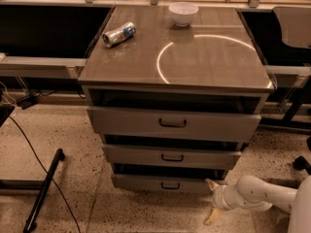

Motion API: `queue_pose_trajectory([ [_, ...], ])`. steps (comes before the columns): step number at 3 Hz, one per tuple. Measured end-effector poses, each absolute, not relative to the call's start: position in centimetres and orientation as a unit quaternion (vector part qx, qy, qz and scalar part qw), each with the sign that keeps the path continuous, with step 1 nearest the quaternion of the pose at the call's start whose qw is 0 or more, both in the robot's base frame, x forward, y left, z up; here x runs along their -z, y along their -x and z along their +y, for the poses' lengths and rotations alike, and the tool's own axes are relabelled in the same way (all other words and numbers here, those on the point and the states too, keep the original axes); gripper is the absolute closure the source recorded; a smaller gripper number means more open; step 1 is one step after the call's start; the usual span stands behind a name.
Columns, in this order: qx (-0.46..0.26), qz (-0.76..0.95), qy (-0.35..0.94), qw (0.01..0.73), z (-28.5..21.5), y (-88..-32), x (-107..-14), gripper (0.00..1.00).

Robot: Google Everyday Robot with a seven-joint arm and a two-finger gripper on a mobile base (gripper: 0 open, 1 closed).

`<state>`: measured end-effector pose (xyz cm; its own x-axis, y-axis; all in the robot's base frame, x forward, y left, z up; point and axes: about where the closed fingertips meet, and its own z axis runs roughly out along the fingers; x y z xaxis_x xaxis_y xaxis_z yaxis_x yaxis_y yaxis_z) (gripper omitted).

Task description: Open bottom drawer

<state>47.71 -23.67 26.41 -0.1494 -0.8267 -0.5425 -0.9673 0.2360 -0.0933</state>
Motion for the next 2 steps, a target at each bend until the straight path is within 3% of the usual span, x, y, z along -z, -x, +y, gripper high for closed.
queue_pose_trajectory([
  [2, -0.149, 0.738, 0.614, 0.237, -22.3, -50.5, -21.7, 0.00],
])
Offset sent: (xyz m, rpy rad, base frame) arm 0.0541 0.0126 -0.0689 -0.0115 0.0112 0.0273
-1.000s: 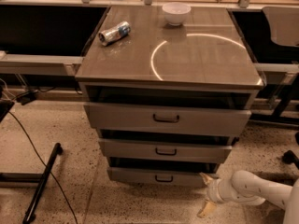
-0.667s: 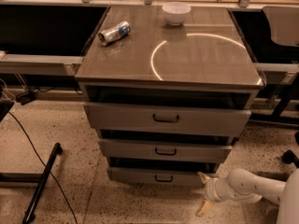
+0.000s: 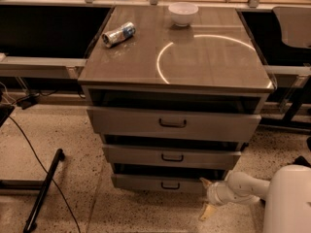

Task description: Open bottom drawer

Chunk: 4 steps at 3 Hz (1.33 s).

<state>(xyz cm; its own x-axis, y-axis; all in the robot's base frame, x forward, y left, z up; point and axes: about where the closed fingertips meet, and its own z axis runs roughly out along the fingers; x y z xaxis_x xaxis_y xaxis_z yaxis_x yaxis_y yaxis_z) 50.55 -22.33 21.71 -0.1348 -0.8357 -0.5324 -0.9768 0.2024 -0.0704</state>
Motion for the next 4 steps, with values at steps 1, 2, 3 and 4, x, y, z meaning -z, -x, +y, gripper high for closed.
queue_pose_trajectory([
  [1, -0.150, 0.741, 0.606, 0.250, -22.5, -52.0, -20.6, 0.00],
  [2, -0.141, 0.746, 0.600, 0.253, -22.7, -53.2, -19.6, 0.00],
  [3, -0.132, 0.750, 0.595, 0.256, -22.9, -54.6, -19.1, 0.00],
  [4, -0.127, 0.752, 0.595, 0.256, -23.0, -55.6, -18.8, 0.17],
])
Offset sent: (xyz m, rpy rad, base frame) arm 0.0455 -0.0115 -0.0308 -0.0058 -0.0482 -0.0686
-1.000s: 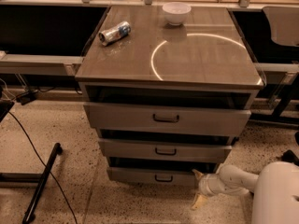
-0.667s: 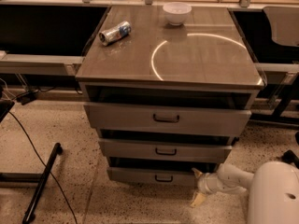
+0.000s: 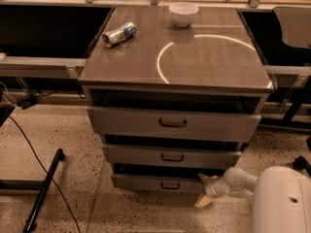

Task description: Open bottom drawer

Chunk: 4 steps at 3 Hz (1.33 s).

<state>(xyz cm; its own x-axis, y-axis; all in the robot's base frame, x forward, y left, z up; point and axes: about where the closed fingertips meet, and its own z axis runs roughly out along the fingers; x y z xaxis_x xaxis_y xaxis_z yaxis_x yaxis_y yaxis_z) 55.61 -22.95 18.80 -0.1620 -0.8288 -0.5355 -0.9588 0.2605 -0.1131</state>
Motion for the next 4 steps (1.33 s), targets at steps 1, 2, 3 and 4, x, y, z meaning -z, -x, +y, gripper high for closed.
queue_pose_trajectory([
  [1, -0.128, 0.754, 0.592, 0.252, -23.1, -56.1, -18.3, 0.24],
  [2, -0.138, 0.754, 0.588, 0.257, -23.4, -55.5, -18.5, 0.34],
  [3, -0.150, 0.750, 0.588, 0.265, -23.6, -54.3, -19.1, 0.43],
  [4, -0.159, 0.742, 0.594, 0.267, -23.5, -52.3, -20.0, 0.42],
])
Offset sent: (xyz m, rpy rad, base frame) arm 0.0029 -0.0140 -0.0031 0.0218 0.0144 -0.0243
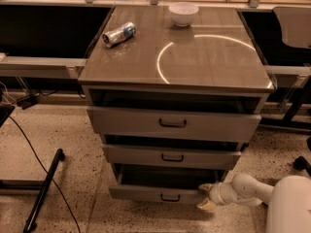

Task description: Open bottom drawer

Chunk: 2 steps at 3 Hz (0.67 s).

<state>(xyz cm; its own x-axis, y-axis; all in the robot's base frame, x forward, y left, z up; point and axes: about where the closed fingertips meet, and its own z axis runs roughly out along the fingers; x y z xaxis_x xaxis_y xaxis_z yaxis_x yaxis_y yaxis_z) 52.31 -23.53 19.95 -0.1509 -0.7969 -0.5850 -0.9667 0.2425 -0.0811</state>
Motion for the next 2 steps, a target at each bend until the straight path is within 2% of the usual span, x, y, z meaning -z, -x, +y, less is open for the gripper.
queue_pose_trajectory([
  [2, -0.191, 0.730, 0.613, 0.234, -22.4, -46.2, -19.7, 0.37],
])
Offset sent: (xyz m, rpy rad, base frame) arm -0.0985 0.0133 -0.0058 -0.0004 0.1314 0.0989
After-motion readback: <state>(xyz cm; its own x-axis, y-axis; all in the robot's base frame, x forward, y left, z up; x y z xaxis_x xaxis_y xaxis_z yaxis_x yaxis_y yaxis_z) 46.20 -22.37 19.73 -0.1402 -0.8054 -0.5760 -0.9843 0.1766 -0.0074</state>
